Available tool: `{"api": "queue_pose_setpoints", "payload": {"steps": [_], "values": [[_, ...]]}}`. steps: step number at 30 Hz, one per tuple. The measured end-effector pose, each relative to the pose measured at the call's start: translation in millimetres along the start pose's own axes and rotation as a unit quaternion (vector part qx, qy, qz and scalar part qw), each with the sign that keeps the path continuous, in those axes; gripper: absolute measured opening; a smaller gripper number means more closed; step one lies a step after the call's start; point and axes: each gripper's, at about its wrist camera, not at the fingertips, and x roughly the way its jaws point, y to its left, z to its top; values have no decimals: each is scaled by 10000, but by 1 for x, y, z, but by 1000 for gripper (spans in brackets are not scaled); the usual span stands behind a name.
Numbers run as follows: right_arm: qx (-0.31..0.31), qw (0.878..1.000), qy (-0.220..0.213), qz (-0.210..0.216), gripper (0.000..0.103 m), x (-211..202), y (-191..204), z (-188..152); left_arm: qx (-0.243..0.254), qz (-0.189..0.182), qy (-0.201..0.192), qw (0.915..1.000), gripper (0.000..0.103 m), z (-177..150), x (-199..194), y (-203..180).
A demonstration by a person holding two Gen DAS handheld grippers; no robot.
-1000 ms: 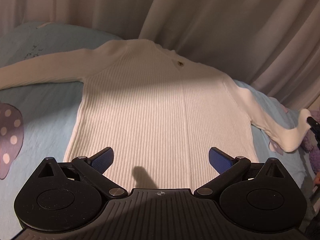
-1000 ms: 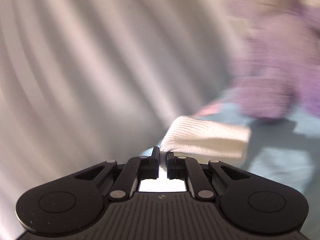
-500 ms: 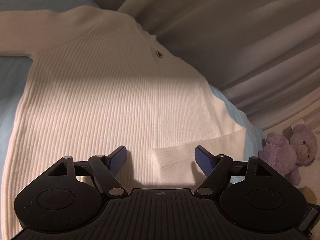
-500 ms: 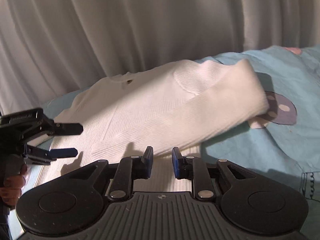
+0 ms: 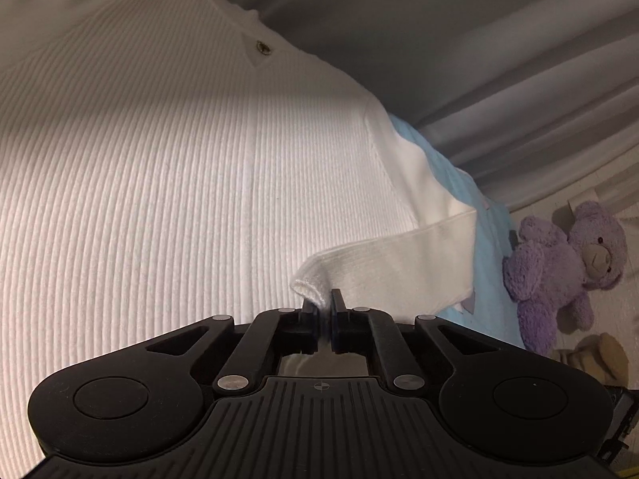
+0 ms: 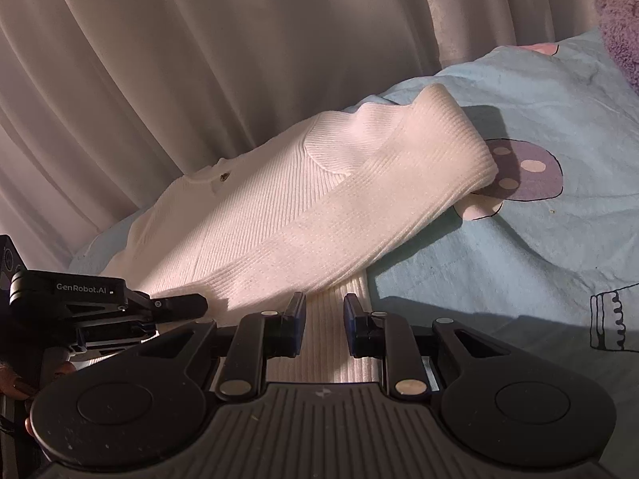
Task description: Fold small clothes
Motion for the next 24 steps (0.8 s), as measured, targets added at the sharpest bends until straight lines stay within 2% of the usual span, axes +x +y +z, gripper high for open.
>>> {"api": "queue_pose_setpoints", "payload": {"steps": [3,5,6,7,8,9,12,15,17,19,21,24], "values": [[-183,9996,-118,-174,20,-3,1,5,406,102,-579,9974,6,17,-23,-8],[-242,9987,-296,-349,21,-7,-3,13,841,621,-987,9896,6,31,-40,-13],[-218,9983,-358,-401,22,-8,-6,17,1115,1119,-1171,9805,6,39,-47,-14],[-182,9980,-404,-445,23,-9,-9,22,1230,1577,-1318,9709,6,45,-50,-11],[-164,9978,-431,-482,23,-8,-11,27,1201,1831,-1386,9658,6,51,-53,-4],[-166,9975,-450,-513,24,-7,-12,30,1096,1908,-1411,9652,7,57,-55,5],[-261,9971,-437,-561,28,-1,-10,41,575,1690,-1245,9760,9,69,-53,38],[-403,9968,-385,-579,34,8,-5,50,168,1493,-1055,9830,24,71,-45,61],[-450,9967,-359,-580,38,18,-4,58,74,1382,-1038,9849,26,71,-40,67],[-440,9968,-332,-581,39,26,-6,65,119,1320,-1057,9855,23,71,-36,67],[-380,9971,-318,-575,39,36,-8,74,265,1357,-1035,9850,7,75,-32,62],[-326,9974,-330,-548,42,48,-11,86,620,1550,-1247,9781,7,87,-37,48]]}}
